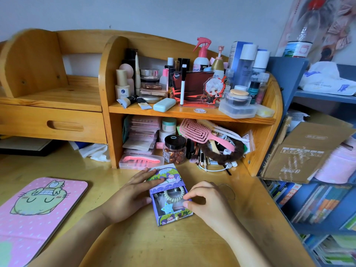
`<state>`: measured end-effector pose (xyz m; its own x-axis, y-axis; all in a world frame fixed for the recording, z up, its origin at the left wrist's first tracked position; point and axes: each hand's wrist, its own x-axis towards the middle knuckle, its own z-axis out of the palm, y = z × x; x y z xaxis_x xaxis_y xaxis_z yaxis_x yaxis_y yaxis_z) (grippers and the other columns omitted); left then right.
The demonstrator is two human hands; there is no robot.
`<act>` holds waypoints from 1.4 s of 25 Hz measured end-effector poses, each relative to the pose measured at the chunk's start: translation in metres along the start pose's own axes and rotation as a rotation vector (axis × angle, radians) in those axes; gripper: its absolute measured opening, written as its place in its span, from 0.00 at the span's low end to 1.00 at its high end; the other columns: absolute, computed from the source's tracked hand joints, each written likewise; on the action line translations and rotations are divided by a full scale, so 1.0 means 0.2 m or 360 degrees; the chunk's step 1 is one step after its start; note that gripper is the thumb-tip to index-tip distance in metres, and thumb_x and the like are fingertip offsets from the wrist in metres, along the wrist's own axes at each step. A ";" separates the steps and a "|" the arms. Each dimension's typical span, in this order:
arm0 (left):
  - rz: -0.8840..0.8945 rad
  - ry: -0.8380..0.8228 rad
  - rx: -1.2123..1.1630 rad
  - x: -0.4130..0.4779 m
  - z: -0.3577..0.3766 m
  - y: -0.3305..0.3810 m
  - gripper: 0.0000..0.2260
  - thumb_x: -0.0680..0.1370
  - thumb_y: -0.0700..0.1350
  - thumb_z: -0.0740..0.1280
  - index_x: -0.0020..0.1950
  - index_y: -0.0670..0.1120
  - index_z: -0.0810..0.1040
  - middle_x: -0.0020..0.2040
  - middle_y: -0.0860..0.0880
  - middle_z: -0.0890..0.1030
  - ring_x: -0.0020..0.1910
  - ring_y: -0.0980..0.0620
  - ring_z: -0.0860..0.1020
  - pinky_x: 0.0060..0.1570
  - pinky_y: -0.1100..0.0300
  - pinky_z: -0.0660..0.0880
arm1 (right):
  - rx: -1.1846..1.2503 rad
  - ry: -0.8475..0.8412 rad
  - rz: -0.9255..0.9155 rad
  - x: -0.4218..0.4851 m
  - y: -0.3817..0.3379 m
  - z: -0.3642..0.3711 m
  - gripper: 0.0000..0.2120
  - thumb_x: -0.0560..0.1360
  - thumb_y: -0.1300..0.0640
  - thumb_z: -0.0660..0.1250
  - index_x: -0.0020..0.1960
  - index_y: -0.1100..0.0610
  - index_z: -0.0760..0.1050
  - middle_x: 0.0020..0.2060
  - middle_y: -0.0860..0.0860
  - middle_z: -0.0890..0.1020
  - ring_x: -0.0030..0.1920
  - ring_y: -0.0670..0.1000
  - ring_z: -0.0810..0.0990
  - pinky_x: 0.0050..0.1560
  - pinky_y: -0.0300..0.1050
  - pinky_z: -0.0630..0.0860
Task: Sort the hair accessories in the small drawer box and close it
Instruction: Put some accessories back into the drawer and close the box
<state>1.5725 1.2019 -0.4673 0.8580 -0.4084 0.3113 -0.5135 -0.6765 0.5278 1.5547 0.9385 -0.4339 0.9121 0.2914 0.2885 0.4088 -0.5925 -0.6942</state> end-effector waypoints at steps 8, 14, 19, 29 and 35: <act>0.0004 0.0003 -0.0014 0.00 0.00 0.01 0.25 0.74 0.48 0.64 0.69 0.64 0.63 0.75 0.57 0.57 0.75 0.59 0.48 0.72 0.57 0.50 | 0.0010 0.0093 -0.0021 0.00 0.06 -0.03 0.04 0.70 0.54 0.70 0.43 0.46 0.81 0.41 0.41 0.79 0.49 0.42 0.75 0.51 0.38 0.72; 0.0006 0.0014 -0.0013 0.00 0.00 0.01 0.25 0.75 0.47 0.65 0.69 0.63 0.64 0.74 0.58 0.57 0.74 0.59 0.48 0.72 0.56 0.50 | -0.0140 0.0282 0.0206 -0.01 0.21 -0.17 0.08 0.72 0.60 0.69 0.46 0.47 0.81 0.42 0.40 0.78 0.46 0.41 0.76 0.45 0.34 0.72; 0.0003 0.0029 -0.0018 0.00 0.00 0.02 0.25 0.74 0.47 0.65 0.69 0.63 0.65 0.74 0.58 0.57 0.74 0.60 0.48 0.72 0.57 0.50 | -0.0467 0.0358 0.0428 -0.02 0.35 -0.24 0.08 0.72 0.60 0.69 0.49 0.50 0.81 0.45 0.45 0.79 0.50 0.49 0.77 0.51 0.47 0.77; -0.0004 0.0018 -0.0013 0.00 0.00 0.01 0.25 0.74 0.47 0.65 0.69 0.63 0.65 0.74 0.57 0.57 0.74 0.59 0.48 0.72 0.55 0.50 | -0.0608 0.0570 0.0612 0.02 0.41 -0.23 0.06 0.73 0.55 0.68 0.48 0.54 0.80 0.44 0.52 0.79 0.44 0.53 0.79 0.43 0.47 0.79; -0.0008 0.0004 -0.0001 0.00 0.00 0.01 0.25 0.74 0.48 0.64 0.69 0.63 0.64 0.74 0.58 0.57 0.74 0.59 0.48 0.72 0.56 0.50 | -0.0797 0.0544 0.0679 0.05 0.40 -0.22 0.04 0.73 0.53 0.68 0.41 0.52 0.78 0.38 0.48 0.74 0.37 0.50 0.76 0.26 0.38 0.67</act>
<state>1.5712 1.2011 -0.4656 0.8607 -0.4033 0.3106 -0.5091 -0.6781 0.5302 1.5987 0.8614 -0.4569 0.9204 -0.2423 0.3069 -0.0924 -0.8974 -0.4314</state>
